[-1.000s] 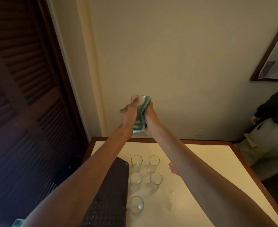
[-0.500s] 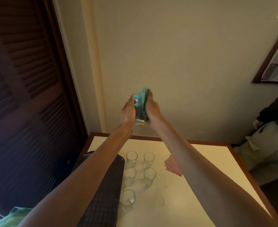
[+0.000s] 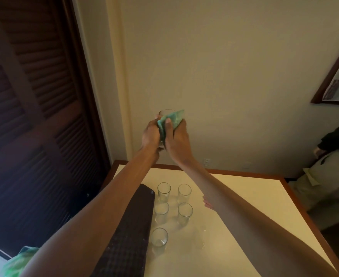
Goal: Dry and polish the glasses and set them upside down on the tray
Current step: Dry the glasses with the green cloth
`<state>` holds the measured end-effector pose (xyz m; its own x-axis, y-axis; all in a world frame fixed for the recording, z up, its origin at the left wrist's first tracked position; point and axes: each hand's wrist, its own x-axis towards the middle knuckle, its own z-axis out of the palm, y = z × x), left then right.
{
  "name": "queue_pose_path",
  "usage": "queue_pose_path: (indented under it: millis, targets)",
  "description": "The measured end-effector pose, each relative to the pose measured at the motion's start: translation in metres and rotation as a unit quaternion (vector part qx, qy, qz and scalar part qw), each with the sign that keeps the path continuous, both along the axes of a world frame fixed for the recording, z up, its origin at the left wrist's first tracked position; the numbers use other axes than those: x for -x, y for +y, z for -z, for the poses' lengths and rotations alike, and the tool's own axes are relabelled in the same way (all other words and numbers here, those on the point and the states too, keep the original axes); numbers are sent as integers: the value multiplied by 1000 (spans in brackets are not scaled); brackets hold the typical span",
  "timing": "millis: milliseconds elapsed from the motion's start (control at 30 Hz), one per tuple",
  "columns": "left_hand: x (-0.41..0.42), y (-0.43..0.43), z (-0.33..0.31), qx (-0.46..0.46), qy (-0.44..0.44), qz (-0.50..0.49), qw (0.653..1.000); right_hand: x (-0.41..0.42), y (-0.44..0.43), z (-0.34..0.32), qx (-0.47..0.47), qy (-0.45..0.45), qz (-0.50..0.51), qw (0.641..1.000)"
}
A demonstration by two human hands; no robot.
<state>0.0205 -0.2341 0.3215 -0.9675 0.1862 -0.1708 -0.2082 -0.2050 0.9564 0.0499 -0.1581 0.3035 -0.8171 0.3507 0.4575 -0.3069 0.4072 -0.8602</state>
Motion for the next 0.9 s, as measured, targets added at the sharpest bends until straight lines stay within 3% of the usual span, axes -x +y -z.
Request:
queue_pose_path:
  millis: [67,167,267,367,467,600,700,767,900]
  targets:
    - [-1,1,-3,27,18,6,999,4,10,-15,9,-46,33,998]
    - [-4,3,-11,35,31,26,999,14,25,-30,99,-171,56,979]
    - [-10,9,-14,75,44,44,995,17,21,-28,153,-230,45,960]
    - [-8,11,-15,76,33,5,997,9,11,-17,155,-237,23,959]
    - [-1,11,-11,58,40,-21,997,-6,1,-7,99,-208,5,973]
    - [3,10,-4,-53,13,26,998,-9,-5,4,22,-71,28,997]
    - [-2,9,-9,-71,-12,56,996,-2,3,-1,-23,-1,48,999]
    - [-4,9,-10,-49,-13,70,996,-2,11,-13,-18,-19,73,997]
    - [-6,4,-8,4,10,58,998,9,25,-30,131,-133,64,980]
